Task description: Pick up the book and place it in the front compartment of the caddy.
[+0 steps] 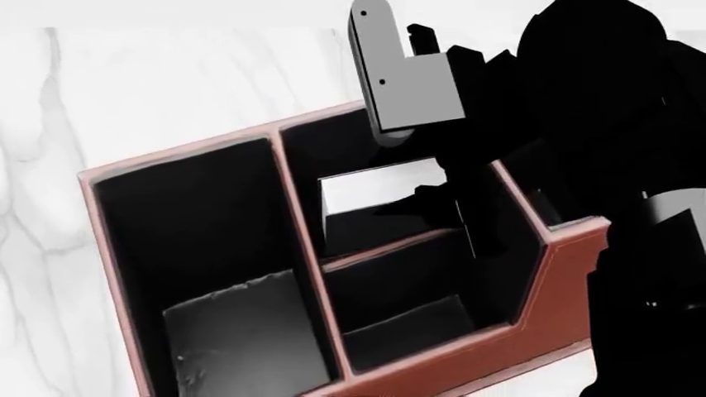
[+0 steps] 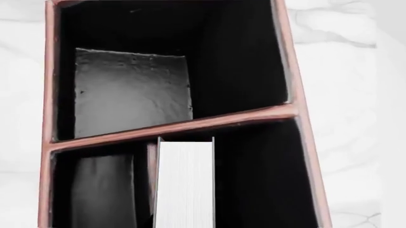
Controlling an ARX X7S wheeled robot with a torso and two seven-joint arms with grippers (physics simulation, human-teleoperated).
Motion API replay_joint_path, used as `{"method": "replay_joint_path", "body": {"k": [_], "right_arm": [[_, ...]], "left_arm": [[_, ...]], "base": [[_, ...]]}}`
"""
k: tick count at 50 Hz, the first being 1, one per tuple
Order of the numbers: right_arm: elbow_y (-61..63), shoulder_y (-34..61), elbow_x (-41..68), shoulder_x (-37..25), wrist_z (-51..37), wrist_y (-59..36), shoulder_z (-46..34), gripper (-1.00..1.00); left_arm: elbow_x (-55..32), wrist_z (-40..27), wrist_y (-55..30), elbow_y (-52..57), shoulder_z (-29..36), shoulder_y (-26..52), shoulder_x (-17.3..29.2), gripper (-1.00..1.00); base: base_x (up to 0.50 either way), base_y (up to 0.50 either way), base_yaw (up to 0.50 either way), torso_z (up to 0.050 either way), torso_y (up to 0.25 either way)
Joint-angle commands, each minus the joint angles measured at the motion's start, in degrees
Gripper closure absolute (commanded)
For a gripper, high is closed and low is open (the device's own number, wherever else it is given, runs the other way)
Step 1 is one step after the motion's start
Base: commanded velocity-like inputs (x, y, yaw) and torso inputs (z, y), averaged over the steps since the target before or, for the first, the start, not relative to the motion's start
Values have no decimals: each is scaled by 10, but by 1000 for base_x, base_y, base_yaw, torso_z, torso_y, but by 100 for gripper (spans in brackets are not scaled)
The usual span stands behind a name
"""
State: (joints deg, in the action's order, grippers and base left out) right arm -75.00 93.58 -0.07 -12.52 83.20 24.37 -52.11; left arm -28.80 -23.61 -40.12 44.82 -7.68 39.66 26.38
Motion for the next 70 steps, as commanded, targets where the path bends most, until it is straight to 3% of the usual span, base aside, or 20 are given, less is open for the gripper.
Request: {"method": "replay_joint_path", "body": {"k": [1,28,29,56,68,70], "right_arm": [[0,7,-1,1,-25,12,35,100],[0,3,4,2,-16,5,31,100],[0,3,2,2,-19,4,29,-100],[1,9,7,1,-12,-6,31,-100],[7,93,24,-9,-5,24,55,-100],[59,96,27,-28,-5,1,57,-100]], "left_arm": [[-1,-1,-1,-1,4,3,2,-100],[-5,-15,6,-4,-7,-6,-4,-100],[-6,-15,7,-4,-7,-6,-4,-100],[-10,-20,4,-4,-4,0,0,-100],[-10,-21,9,-5,-2,-4,0,-100],[-10,-21,10,-4,-2,-4,0,-100]], "base": [[0,0,0,0,-164],[0,0,0,0,-29],[0,0,0,0,0],[0,0,0,0,0],[0,0,0,0,0],[0,0,0,0,0]]}}
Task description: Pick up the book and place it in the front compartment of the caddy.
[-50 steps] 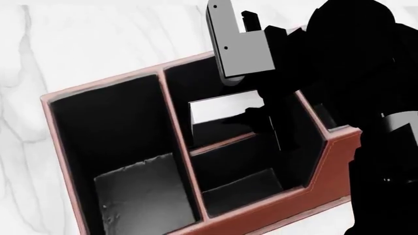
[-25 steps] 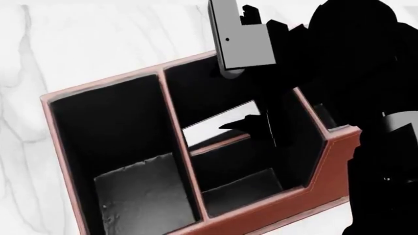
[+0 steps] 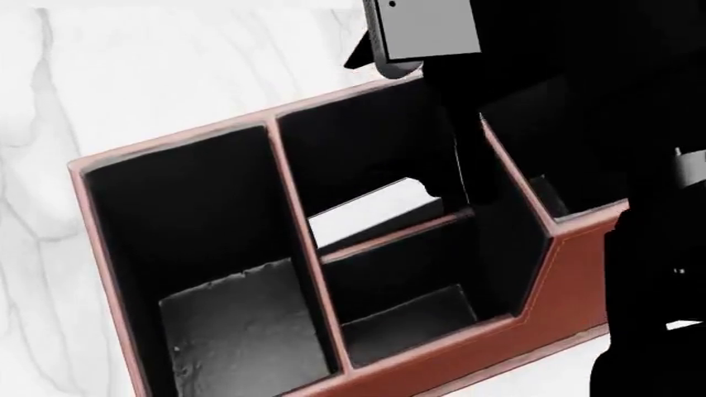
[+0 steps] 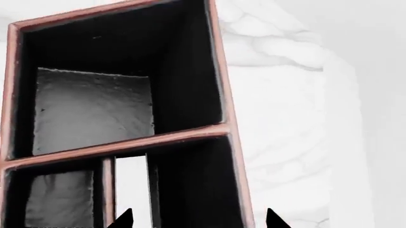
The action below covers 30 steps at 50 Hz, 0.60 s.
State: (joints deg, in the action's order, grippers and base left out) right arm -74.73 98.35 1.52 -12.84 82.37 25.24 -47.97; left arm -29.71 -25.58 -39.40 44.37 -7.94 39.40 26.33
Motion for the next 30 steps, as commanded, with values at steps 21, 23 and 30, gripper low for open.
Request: {"method": "replay_joint_path", "body": {"k": [21,23,30], "right_arm": [[620,12,50,-247,-90,-323,103,-100],[680,3,60,-275,-105,-360,120,-100],[819,-22,85,-344,-151,-453,173,-100]], "left_arm": [[-5,-4,5,2,0,-5,2,-100],[-5,-5,5,3,0,-4,2,-100],[-7,-6,4,3,1,-1,4,-100]], "base": [[0,0,0,0,0],[0,0,0,0,0],[0,0,0,0,0]]}}
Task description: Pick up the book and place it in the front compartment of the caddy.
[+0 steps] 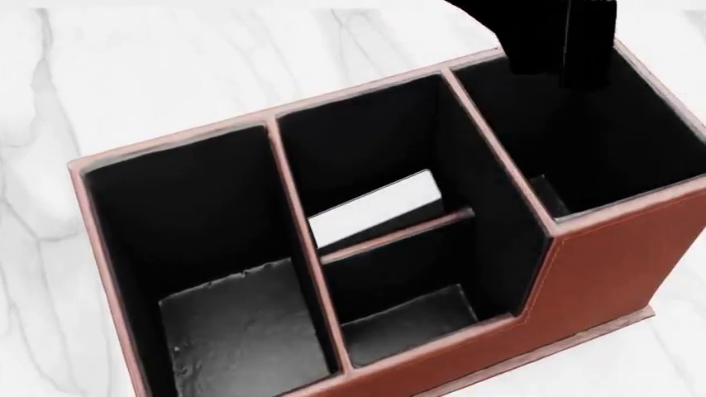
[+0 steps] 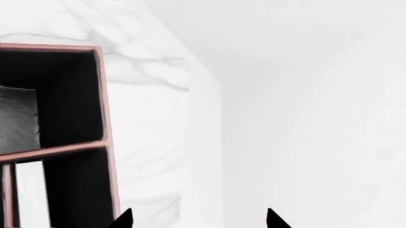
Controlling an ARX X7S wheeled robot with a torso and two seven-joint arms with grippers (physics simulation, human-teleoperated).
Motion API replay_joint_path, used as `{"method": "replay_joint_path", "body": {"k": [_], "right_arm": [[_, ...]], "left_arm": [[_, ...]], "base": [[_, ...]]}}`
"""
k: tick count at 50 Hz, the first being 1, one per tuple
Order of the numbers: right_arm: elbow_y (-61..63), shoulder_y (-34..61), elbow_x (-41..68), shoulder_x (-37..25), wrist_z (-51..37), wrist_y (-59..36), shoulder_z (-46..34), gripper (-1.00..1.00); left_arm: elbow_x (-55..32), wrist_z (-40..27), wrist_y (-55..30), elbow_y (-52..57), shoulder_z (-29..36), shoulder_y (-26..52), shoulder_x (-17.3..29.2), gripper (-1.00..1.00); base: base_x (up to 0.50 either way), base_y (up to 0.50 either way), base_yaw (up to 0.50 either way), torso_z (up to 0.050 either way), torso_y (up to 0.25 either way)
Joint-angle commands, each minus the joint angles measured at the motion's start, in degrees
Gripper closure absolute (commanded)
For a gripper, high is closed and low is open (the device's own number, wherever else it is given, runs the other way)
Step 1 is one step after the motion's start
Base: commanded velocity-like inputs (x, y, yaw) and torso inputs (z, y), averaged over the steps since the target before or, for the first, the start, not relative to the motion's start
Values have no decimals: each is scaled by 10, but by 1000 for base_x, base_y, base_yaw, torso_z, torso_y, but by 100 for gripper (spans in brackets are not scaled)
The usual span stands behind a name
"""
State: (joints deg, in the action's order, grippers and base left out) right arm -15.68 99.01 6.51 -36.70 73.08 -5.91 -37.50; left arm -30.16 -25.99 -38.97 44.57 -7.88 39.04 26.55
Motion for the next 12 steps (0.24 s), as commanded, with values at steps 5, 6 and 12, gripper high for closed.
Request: {"method": "replay_joint_path", "body": {"k": [5,6,12], "right_arm": [[311,-50,77,-148,-86,-194,118,-100],[323,-53,83,-155,-91,-204,126,-100],[393,-77,149,-191,-130,-247,206,-100]], "left_arm": [[-5,-3,-2,3,0,3,2,-100],[-6,-3,-2,3,0,4,2,-100],[-8,-4,-3,4,0,7,3,-100]], "base": [[0,0,0,0,0],[0,0,0,0,0],[0,0,0,0,0]]}}
